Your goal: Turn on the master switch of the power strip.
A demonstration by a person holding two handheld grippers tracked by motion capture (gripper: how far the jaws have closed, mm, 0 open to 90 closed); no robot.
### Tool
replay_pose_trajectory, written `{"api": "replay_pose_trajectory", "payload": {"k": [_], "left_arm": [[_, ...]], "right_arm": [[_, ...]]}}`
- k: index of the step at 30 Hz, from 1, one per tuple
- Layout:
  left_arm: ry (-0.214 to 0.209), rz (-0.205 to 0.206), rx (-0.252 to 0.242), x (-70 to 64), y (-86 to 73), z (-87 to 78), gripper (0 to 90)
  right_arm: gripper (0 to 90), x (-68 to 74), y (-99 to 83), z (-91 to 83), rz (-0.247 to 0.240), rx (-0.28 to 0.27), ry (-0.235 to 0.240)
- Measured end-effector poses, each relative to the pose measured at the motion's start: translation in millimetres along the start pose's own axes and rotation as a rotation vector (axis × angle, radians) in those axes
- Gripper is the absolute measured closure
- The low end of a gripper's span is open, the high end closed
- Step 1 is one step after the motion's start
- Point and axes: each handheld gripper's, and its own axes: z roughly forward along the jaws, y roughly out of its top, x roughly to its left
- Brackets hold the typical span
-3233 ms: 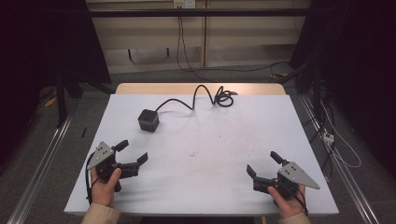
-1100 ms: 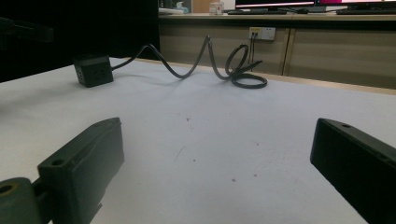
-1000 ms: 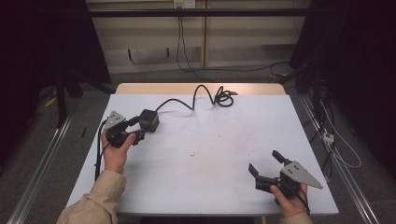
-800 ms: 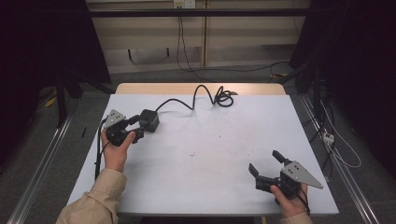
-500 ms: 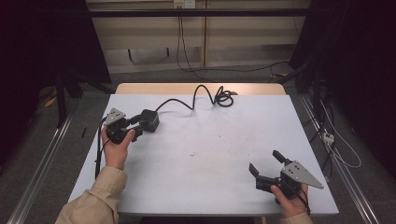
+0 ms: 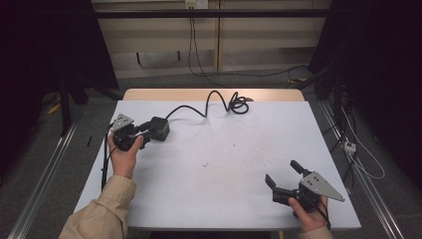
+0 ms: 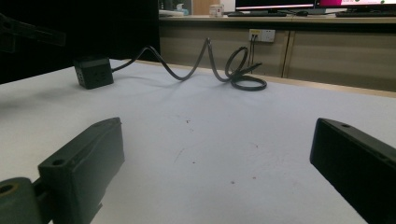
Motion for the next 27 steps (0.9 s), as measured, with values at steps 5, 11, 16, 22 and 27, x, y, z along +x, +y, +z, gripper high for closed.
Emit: {"api": "replay_pose_trajectory", "payload": {"k": [5,11,16,22,27], "left_arm": [[-0.006,0.004,0.001,-0.8,6.1,1.9,63.8],[-0.001,0.013,0.01,0.8,8.1,3.7,66.9],[0.004,0.009,0.017,2.7,10.1,6.1,68.9],[0.01,0.001,0.025,5.4,13.5,7.7,71.8],[0.015,-0.003,0.036,9.0,13.8,8.6,73.1]], "right_arm": [[2.4,-0.2,0.0,-0.1,0.002,0.002,0.002],[2.4,-0.3,0.2,-0.2,0.001,0.001,0.004],[2.4,-0.3,0.4,-0.2,-0.002,0.0,0.004],[2.5,-0.9,1.0,-1.0,0.002,-0.003,0.0],[2.9,-1.1,0.9,-1.0,0.001,-0.002,0.0]]}}
